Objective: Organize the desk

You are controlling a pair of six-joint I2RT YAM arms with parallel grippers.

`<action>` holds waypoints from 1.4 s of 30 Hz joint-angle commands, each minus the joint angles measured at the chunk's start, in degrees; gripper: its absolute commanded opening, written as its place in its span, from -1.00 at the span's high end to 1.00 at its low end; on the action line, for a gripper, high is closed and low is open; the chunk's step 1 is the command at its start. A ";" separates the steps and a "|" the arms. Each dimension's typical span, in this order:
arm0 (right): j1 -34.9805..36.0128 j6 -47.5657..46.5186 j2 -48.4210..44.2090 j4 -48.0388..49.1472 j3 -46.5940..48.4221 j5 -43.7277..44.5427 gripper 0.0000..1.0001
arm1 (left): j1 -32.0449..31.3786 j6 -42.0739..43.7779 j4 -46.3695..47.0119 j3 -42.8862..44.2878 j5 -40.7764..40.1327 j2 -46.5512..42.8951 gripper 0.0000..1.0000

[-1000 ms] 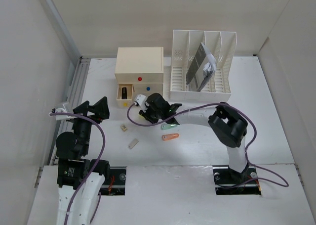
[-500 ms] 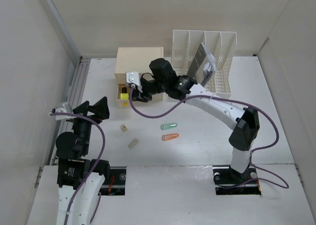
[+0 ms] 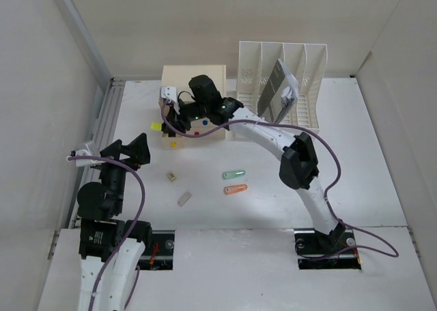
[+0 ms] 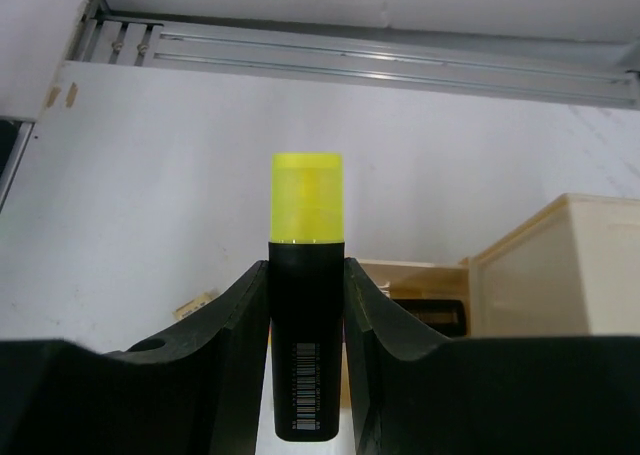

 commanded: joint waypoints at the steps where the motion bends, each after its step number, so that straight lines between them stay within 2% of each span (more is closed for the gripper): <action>1: -0.94 3.88 1.94 5.20 5.76 -7.11 1.00 | -0.34 0.31 2.32 -0.11 -1.51 -0.09 -0.80; 8: -2.61 5.55 5.90 7.49 9.98 -9.94 1.00 | -0.34 0.31 1.79 -0.11 -2.04 0.44 -0.80; 29: -3.67 4.50 9.85 8.55 6.48 -6.87 1.00 | -0.34 0.31 1.79 -0.11 -2.56 0.96 -0.80; 36: -3.14 2.13 8.01 7.32 2.17 -5.03 0.88 | -0.34 0.31 1.79 -0.11 -2.56 0.44 -0.80; 39: -2.53 0.20 6.70 6.70 -0.47 -4.40 0.67 | -0.34 0.31 1.79 -0.11 -2.56 0.44 -0.80; 42: -2.00 -0.60 5.12 6.18 -2.14 -3.79 0.35 | -0.34 0.31 1.79 -0.11 -2.56 0.44 -0.80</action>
